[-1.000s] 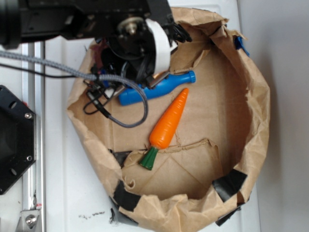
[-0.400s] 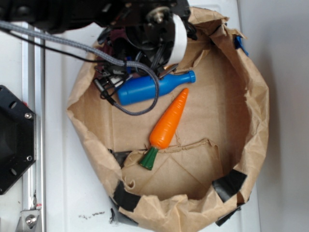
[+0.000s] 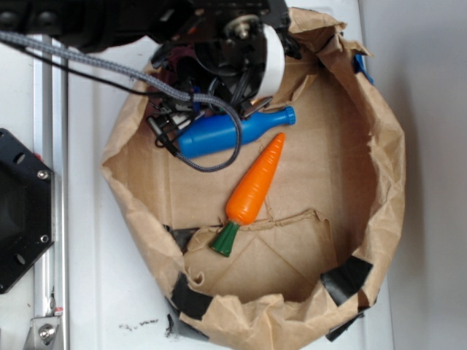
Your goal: Grab the green block.
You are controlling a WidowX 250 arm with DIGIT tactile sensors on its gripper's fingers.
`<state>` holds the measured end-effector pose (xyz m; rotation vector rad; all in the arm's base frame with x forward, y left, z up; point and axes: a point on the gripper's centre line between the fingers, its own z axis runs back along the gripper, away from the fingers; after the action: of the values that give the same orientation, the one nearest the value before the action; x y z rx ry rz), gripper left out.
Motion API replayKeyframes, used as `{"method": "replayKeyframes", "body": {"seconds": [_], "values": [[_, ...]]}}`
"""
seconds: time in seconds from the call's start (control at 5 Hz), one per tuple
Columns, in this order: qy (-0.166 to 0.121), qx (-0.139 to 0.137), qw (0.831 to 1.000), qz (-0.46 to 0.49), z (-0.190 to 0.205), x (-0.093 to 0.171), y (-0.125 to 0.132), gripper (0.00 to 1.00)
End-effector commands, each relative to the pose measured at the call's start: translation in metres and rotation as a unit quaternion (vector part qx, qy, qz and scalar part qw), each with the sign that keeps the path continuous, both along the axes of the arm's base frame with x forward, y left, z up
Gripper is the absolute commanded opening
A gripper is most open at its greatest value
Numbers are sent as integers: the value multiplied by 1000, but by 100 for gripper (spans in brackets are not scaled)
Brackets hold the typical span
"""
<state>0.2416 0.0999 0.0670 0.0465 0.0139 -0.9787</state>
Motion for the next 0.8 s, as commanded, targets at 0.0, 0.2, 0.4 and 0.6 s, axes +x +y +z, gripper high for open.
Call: {"method": "replayKeyframes", "body": {"seconds": [0.0, 0.2, 0.4, 0.6], "values": [[-25, 9, 999, -21, 2, 3, 8, 100], [-29, 30, 999, -35, -17, 6, 5, 100], [-10, 29, 999, -44, -30, 6, 0, 100], [-12, 26, 999, -46, -32, 4, -4, 100]]}}
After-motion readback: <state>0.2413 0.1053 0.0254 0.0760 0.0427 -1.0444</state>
